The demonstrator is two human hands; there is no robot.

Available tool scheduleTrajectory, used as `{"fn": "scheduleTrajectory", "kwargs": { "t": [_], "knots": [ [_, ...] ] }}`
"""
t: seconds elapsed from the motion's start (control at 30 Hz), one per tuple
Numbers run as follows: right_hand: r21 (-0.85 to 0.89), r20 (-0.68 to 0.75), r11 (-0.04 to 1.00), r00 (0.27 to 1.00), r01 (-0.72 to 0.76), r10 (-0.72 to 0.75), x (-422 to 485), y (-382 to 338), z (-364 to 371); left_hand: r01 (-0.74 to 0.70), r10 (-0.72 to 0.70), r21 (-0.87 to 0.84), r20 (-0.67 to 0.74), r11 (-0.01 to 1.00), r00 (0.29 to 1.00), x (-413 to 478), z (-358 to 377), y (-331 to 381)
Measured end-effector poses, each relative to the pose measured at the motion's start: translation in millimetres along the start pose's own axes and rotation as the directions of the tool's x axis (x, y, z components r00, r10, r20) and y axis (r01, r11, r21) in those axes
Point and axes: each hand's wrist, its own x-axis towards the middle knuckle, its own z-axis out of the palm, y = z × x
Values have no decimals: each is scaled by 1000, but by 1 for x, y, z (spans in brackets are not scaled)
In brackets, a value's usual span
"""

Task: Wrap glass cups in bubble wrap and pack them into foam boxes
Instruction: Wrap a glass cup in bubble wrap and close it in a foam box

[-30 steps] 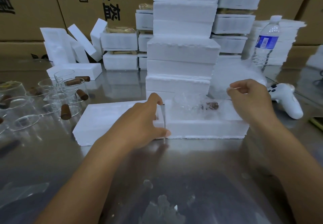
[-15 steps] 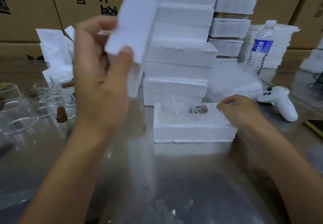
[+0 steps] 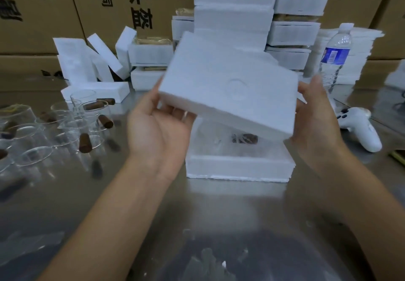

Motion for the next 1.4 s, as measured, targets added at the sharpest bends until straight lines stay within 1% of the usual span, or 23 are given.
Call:
{"fn": "scheduleTrajectory", "kwargs": {
  "t": [0.03,0.1,0.2,0.23,0.3,0.33,0.4,0.5,0.6,0.8,0.9,1.03,1.23,1.4],
  "knots": [
    [-18,-20,1000,1000,-16,16,0,1,0,16,-17,71,11,997,1000,-3,0,-6],
    [-15,-78,997,994,-73,72,0,0,-2,5,2,255,-26,967,1000,-4,-2,-11],
    [-11,-103,979,974,-203,200,5,-1,-10,-77,141,533,-79,842,987,-1,-8,-11],
    [-36,-86,971,969,-236,232,6,0,-12,-90,164,584,-74,806,984,-1,-8,-11],
    [-78,-47,958,961,-276,273,6,4,-14,-56,138,639,-79,767,987,2,-12,-13],
    [-89,-43,954,958,-285,283,6,5,-15,-32,122,664,-90,747,988,3,-13,-15],
    [-96,-47,954,959,-283,279,7,6,-17,-23,141,714,-107,700,984,4,-18,-19],
    [-117,-25,956,963,-269,268,7,4,-22,-64,156,760,-51,647,986,5,-23,-21],
    [-123,-32,960,968,-251,249,7,5,-24,-69,94,782,14,619,996,4,-26,-22],
    [-164,-77,944,958,-286,277,7,10,-25,12,39,768,-48,641,998,4,-27,-24],
    [-137,-68,949,958,-285,278,8,11,-26,25,21,783,-49,621,999,2,-27,-25],
    [-75,-35,955,958,-288,286,9,11,-29,13,46,783,-53,621,998,-1,-26,-26],
    [-109,-63,951,956,-291,285,11,13,-27,39,22,787,-67,616,998,2,-30,-26],
    [-105,-13,958,964,-266,267,11,16,-27,73,-13,768,-84,636,996,6,-33,-27]
  ]
}}
